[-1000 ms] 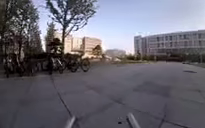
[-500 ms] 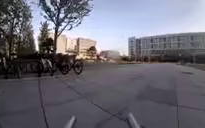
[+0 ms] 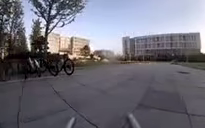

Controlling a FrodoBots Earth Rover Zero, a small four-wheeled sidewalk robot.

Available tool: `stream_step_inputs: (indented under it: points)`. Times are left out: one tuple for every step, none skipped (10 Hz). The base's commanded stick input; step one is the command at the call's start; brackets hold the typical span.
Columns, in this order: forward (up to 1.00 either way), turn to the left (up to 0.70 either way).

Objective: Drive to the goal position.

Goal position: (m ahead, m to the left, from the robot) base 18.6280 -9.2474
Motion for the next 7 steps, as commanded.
stream_step_inputs:
  points:
    - [0.70, -0.14]
    - [0.70, -0.14]
    - [0.70, -0.14]
    - [0.70, -0.14]
    - [0.70, -0.14]
    - [0.70, -0.14]
    - [0.70, -0.14]
